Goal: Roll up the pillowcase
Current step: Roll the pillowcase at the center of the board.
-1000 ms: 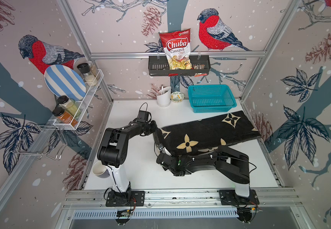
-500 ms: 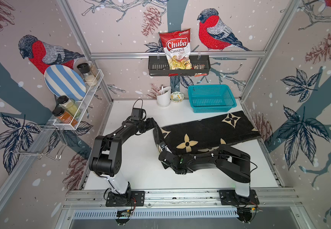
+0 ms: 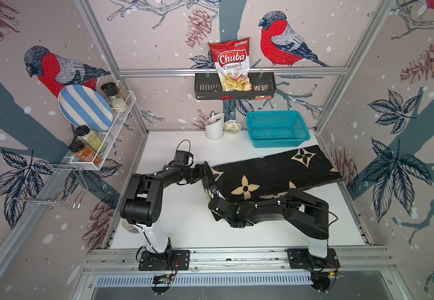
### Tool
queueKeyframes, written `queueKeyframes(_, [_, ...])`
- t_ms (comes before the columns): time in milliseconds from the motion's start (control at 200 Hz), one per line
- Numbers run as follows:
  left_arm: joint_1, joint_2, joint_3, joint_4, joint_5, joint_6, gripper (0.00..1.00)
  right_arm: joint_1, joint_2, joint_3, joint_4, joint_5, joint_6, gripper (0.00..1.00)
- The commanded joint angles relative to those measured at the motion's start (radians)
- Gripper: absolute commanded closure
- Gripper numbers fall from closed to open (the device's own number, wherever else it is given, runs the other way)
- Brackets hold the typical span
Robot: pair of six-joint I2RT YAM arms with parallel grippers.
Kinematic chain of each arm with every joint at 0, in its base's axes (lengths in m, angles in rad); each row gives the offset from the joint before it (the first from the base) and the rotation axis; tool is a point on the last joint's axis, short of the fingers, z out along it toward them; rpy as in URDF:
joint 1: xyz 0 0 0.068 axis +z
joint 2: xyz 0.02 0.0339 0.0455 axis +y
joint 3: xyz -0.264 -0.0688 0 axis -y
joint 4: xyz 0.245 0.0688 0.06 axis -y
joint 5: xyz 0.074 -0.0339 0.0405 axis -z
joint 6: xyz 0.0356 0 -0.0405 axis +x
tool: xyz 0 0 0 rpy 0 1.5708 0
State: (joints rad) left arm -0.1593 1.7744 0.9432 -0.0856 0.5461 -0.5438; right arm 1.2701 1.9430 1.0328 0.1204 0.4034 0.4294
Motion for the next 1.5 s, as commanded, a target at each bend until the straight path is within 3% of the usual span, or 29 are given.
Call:
queueKeyframes(0, [0.003, 0.017, -0.002, 0.048, 0.005, -0.005, 0.51, 0.007, -0.003, 0.007, -0.089, 0.003, 0.010, 1.00])
queueKeyframes(65, [0.003, 0.018, -0.009, 0.055, -0.006, -0.011, 0.63, 0.016, -0.011, 0.017, -0.103, 0.025, 0.009, 0.94])
queueKeyframes(145, [0.003, 0.016, -0.011, 0.057, -0.014, -0.015, 0.70, 0.028, -0.025, 0.043, -0.132, 0.058, 0.012, 0.70])
queueKeyframes(295, [0.003, 0.016, -0.014, 0.050, -0.029, -0.020, 0.72, 0.047, -0.056, 0.097, -0.186, 0.126, 0.029, 0.48])
queueKeyframes(380, [0.001, 0.019, -0.015, 0.049, -0.031, -0.020, 0.72, 0.057, -0.058, 0.133, -0.206, 0.163, 0.024, 0.40])
queueKeyframes(540, [0.000, 0.022, -0.015, 0.046, -0.032, -0.021, 0.72, 0.076, 0.017, 0.233, -0.283, 0.197, 0.008, 0.37])
queueKeyframes(981, [-0.002, 0.022, -0.016, 0.042, -0.028, -0.023, 0.72, 0.114, 0.238, 0.337, -0.458, 0.352, 0.084, 0.40])
queueKeyframes(1061, [-0.003, 0.025, -0.014, 0.044, -0.030, -0.025, 0.72, 0.115, 0.261, 0.341, -0.478, 0.382, 0.101, 0.49])
queueKeyframes(1156, [-0.004, 0.025, -0.012, 0.041, -0.034, -0.027, 0.73, 0.114, 0.277, 0.344, -0.481, 0.386, 0.116, 0.70])
queueKeyframes(1261, [-0.004, 0.025, -0.008, 0.038, -0.038, -0.028, 0.74, 0.111, 0.273, 0.342, -0.466, 0.350, 0.131, 1.00])
queueKeyframes(1361, [-0.005, 0.018, 0.004, 0.030, -0.042, -0.029, 0.73, 0.102, 0.236, 0.321, -0.415, 0.289, 0.139, 1.00])
queueKeyframes(1431, [-0.005, 0.005, 0.021, 0.016, -0.047, -0.029, 0.60, 0.086, 0.176, 0.275, -0.335, 0.217, 0.140, 1.00])
queueKeyframes(1496, [-0.005, -0.011, 0.046, -0.007, -0.058, -0.028, 0.37, 0.063, 0.111, 0.209, -0.234, 0.145, 0.142, 1.00])
